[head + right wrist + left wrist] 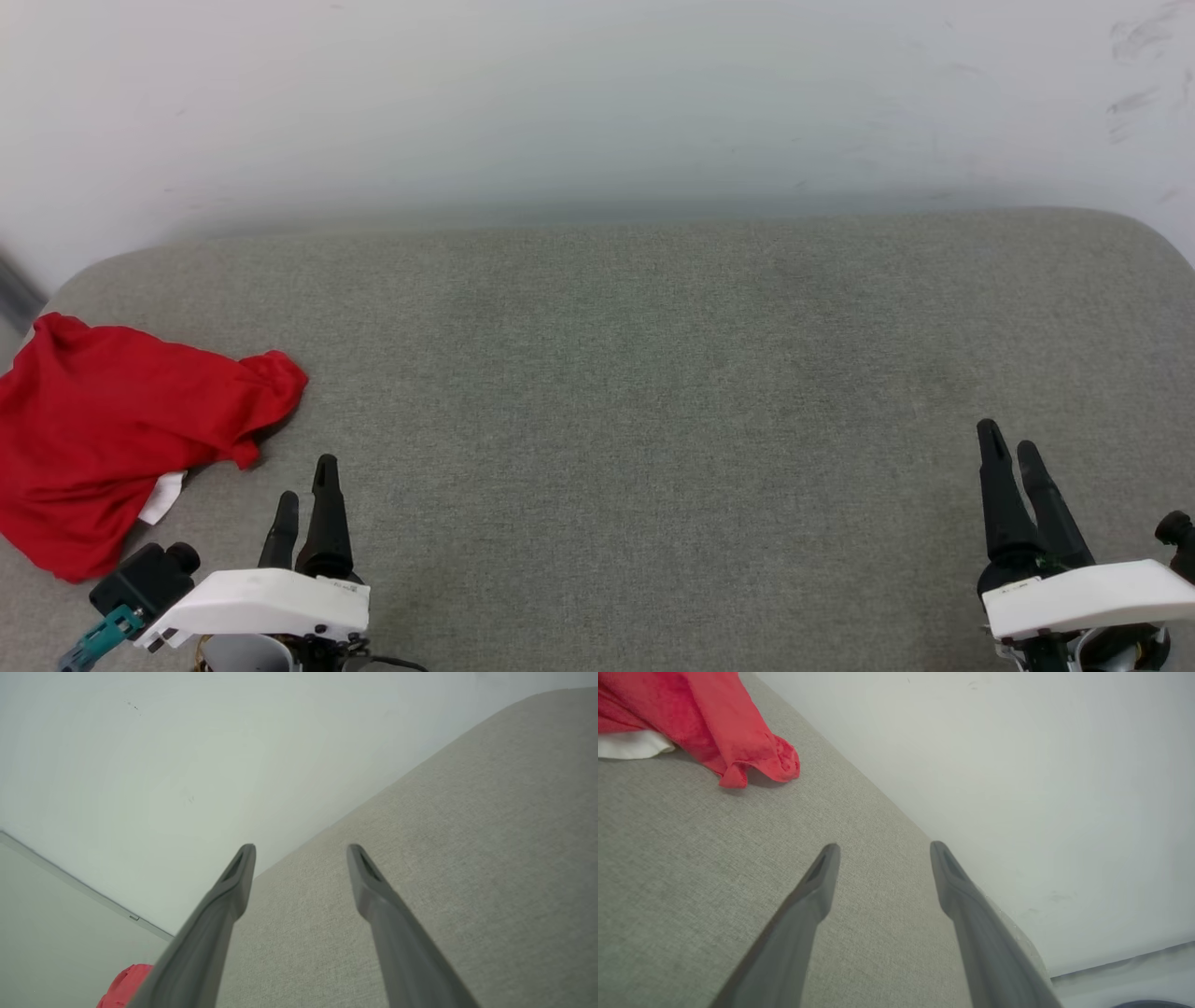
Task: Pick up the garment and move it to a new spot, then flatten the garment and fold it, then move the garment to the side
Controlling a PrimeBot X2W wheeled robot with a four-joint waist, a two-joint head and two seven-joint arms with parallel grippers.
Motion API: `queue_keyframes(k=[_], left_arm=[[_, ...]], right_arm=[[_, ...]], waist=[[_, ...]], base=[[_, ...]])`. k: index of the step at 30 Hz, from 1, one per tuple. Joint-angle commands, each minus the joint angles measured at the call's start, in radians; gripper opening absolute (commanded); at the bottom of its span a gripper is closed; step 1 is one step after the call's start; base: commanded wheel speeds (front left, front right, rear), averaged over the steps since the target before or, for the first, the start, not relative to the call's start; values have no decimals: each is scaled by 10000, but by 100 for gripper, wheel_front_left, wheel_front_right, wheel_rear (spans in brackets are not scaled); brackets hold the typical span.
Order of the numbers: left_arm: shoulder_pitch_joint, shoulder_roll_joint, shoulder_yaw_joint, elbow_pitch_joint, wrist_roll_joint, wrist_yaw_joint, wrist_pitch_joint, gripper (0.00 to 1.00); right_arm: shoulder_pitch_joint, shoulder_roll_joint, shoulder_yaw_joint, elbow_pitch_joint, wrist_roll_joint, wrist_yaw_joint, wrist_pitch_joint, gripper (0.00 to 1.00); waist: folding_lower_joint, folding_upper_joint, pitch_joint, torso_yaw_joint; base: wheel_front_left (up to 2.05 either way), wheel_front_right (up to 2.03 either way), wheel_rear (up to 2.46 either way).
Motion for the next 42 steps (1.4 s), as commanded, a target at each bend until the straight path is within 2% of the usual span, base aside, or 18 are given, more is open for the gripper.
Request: queue_keyframes(k=[1, 22, 42], left_arm=[[-28, 41, -32, -218, 324, 74, -107, 100], [289, 47, -398, -760, 3187, 711, -738, 100], [617, 99, -814, -1075, 5383, 878, -1243, 100]], right_arm=[[10, -10, 30, -232, -338, 19, -97, 100], [333, -7, 152, -890, -3310, 20, -729, 100], [655, -4, 253, -1236, -5547, 23, -1235, 100]], waist=[[0, 0, -2, 0], [0, 0, -3, 12], [0, 0, -7, 68]], base=[[0, 0, 0], [0, 0, 0], [0, 0, 0]])
